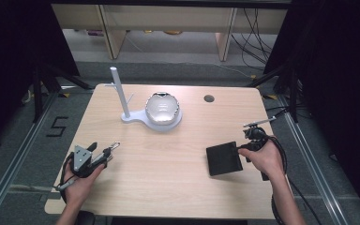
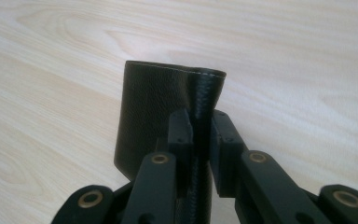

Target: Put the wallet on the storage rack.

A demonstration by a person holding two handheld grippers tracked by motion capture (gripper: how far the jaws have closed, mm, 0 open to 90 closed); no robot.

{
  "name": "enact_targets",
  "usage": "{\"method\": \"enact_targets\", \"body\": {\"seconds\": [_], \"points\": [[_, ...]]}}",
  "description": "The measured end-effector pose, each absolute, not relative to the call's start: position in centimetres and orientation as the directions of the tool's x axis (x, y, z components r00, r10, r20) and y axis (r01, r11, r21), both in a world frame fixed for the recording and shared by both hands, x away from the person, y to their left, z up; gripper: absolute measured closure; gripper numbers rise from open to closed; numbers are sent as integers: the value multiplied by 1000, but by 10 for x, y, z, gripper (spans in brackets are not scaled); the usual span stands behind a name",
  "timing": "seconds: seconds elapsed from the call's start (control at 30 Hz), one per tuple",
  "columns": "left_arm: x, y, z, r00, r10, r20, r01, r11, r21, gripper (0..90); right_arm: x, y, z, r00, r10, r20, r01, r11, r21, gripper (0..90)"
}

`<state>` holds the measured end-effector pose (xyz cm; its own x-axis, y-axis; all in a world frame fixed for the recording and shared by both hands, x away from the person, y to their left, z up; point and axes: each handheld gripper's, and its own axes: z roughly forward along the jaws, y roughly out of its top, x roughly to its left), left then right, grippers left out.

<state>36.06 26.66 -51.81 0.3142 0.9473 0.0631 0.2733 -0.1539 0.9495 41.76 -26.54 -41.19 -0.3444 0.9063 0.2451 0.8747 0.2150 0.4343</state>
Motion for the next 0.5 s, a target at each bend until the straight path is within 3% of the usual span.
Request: {"method": "enact_targets", "body": {"seconds": [0.1,0.5], "points": [[361,267,-518,315,947,63,271,-154,950,399,418,-255,-401,-428,885,183,823,298,483,817],[360,267,-518,310,949,64,270,-152,951,398,421,-235,-380,-530,846,47,730,428,533,819]]}}
